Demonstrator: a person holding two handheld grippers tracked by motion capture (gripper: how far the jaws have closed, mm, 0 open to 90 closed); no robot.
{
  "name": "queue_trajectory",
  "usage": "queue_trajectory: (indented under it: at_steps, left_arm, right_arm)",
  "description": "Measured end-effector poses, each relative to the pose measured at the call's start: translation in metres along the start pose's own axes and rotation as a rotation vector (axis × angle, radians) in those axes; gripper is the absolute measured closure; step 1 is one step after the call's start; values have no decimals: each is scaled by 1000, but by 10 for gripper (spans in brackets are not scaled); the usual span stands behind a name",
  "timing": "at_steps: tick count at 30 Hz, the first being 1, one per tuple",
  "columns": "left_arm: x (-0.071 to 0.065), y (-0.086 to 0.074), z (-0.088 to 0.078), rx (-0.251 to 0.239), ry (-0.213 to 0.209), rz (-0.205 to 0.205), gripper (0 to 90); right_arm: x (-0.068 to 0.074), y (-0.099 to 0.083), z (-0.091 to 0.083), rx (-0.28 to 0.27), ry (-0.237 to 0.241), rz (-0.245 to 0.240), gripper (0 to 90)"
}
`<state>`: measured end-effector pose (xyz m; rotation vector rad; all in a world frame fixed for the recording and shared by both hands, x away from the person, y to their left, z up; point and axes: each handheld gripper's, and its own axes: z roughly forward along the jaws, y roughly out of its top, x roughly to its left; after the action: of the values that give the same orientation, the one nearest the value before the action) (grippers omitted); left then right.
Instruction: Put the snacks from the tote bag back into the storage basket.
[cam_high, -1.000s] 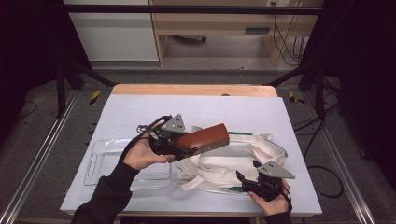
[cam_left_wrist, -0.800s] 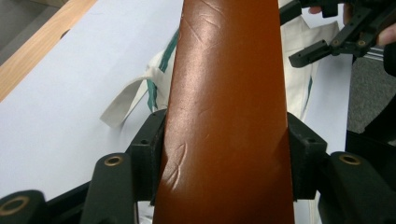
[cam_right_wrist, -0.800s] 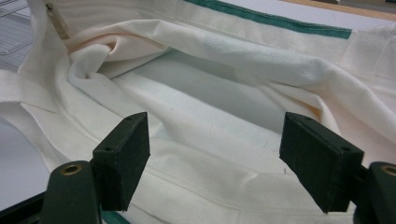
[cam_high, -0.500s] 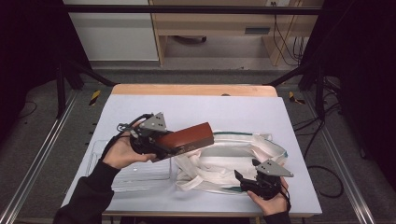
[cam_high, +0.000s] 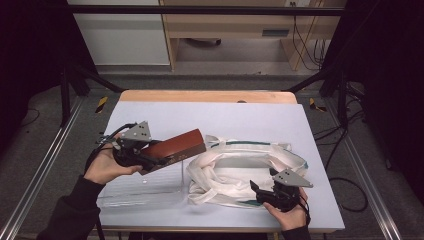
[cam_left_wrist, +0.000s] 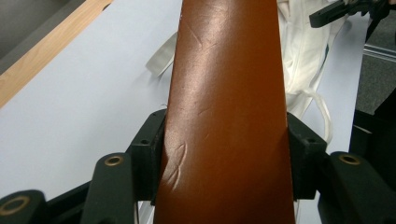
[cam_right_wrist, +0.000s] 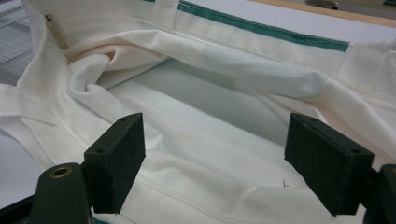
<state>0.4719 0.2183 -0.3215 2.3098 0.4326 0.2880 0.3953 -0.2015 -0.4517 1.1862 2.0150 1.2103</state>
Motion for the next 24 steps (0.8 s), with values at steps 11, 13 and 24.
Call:
queue_trajectory:
  at_steps: [11, 13, 24]
  left_arm:
    - [8, -20, -6, 9, -4, 1, 423]
    - [9, -24, -5, 15, -8, 4, 423]
    - [16, -45, -12, 25, -6, -18, 424]
  right_arm:
    - [-3, -2, 0, 1, -1, 0, 209]
    - [-2, -2, 0, 1, 0, -1, 209]
    - [-3, -1, -1, 3, -9, 0, 210]
